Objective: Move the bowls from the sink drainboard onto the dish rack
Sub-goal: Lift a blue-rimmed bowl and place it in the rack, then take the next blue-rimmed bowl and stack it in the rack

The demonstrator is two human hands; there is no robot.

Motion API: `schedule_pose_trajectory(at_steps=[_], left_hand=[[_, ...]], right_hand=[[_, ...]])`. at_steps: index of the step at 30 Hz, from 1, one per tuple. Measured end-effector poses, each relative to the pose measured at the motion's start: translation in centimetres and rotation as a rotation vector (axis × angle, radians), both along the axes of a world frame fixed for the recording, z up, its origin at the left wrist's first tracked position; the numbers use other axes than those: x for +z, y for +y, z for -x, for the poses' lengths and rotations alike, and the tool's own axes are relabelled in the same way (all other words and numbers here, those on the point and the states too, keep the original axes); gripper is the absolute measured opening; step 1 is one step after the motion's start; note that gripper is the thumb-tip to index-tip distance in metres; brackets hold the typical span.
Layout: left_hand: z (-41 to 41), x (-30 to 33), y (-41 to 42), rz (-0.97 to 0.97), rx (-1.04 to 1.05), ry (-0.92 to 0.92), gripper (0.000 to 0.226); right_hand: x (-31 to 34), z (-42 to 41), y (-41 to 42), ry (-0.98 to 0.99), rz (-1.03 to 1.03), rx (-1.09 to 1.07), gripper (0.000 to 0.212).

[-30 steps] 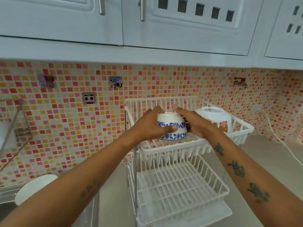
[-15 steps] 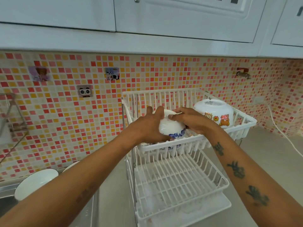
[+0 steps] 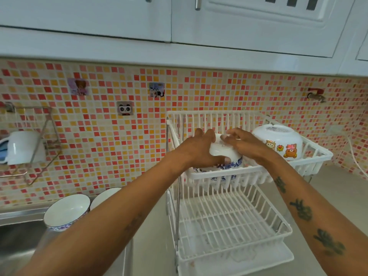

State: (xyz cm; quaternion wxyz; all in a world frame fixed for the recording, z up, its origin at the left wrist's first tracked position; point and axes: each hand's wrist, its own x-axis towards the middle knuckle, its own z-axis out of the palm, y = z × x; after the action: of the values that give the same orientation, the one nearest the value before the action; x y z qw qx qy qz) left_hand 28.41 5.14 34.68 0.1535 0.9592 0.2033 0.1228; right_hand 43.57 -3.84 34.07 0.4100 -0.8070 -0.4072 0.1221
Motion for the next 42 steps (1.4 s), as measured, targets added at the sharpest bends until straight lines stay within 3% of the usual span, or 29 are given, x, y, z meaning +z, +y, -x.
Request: schedule_pose_trajectory(at_steps=[5,8,12,16,22,30,35,42], left_hand=[[3.1,1.8,1.6,0.155,-0.012,-0.276,0.068],[6.7,2.2,4.3,0.251,0.072,-0.426,0.058],[12.1,0.6,8.1,0.419,0.224,-0.518,0.058],[17.3,-2.6,12.4,0.581,0.451,-0.575,0.066],[23.1,-8.6,17.7,0.878,0.724,-0.666,0.062],[25.8,-18.7,20.5,1.259,0.984,-0.718,0.063],[23.7,-23.7,20.2,1.511,1.078,-0.766,0.067],[20.7,-27.3,21.9,1.53,1.012,-0.897,0.053]], right_hand=[[2.4,3.3,0.3,-0.14,-0.355,0.01,0.032],[4.4,8.0,1.7,-0.074,-0.486,0.142,0.021],[5.2,14.0,5.8,0.091,-0.516,0.345,0.015],[3.9,19.7,10.5,0.15,-0.444,0.495,0.02],[-1.4,25.0,16.9,0.246,-0.179,0.607,0.039],[-12.7,24.0,23.4,0.551,0.163,0.425,0.06],[-19.3,22.1,25.7,0.77,0.26,0.255,0.057],[-27.3,19.8,29.0,0.855,0.306,0.041,0.077]])
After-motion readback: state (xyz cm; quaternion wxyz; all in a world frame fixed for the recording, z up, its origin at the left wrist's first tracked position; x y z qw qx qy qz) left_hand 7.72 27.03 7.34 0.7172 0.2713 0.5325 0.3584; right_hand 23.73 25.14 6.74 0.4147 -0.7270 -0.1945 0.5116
